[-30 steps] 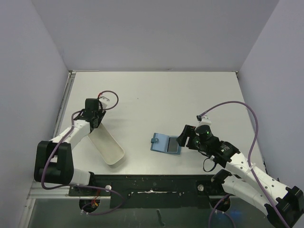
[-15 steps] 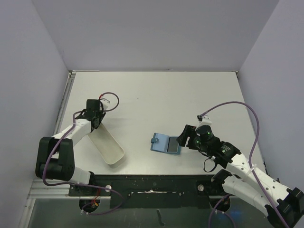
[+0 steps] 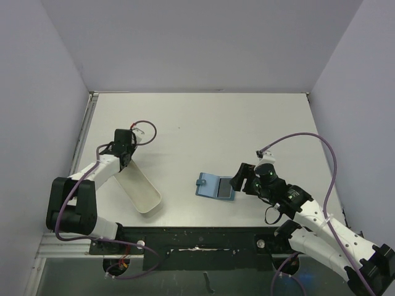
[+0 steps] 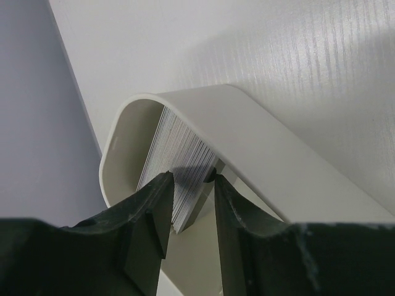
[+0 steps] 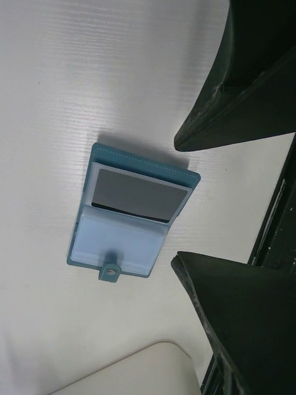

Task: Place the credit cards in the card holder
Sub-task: Pick up the credit card from the storage box.

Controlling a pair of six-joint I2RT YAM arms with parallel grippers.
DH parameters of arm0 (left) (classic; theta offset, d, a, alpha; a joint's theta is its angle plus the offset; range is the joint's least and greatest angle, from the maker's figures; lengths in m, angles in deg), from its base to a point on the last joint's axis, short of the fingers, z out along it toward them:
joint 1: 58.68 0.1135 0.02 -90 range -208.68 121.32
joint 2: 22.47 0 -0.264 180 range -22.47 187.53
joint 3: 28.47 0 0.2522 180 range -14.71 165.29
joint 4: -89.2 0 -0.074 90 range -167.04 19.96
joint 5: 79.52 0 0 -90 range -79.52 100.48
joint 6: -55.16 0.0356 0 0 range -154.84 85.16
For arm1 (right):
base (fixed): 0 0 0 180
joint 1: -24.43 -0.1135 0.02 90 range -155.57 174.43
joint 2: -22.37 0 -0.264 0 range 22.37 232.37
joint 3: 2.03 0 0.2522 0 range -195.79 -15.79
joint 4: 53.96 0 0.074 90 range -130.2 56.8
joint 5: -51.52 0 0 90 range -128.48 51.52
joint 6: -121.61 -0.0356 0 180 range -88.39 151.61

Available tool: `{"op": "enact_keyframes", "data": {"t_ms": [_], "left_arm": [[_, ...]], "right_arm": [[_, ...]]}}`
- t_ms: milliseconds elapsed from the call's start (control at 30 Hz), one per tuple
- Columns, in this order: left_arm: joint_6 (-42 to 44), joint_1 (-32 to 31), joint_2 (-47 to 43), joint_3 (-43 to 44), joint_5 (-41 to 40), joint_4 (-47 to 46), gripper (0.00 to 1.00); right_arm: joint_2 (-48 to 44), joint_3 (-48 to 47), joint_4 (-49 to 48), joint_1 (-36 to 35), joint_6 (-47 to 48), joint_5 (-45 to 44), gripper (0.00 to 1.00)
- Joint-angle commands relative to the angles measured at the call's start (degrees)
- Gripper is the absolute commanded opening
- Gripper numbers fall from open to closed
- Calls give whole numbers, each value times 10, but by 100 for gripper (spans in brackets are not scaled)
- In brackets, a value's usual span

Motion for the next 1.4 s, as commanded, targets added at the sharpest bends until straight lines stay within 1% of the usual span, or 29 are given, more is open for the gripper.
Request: {"op": "enact_keyframes", "data": {"t_ms": [0,467,733,967,1100,1300,1367], "left_arm": [[7,-5,-14,18,-18,-13,30],[-2,-15,-12,27,-15,2,14],[-32,-28,-23,59,-8,69,0],[-79,-33,-51,102,57,154,0],[-109,-33,-68,115,76,192,0],[-162,-32,-116,120,104,223,0],[-196,-31,-137,121,115,218,0]], "right_arm": [[-8,1,-22,-3,0,-1,67],[-17,4,-17,-3,-5,-4,67],[-24,3,-14,-3,-12,1,67],[-34,4,-7,-4,-16,0,67],[-42,2,-1,-4,-17,0,67],[-56,4,-18,-4,-3,-4,67],[-60,0,-23,-4,1,0,67]]}}
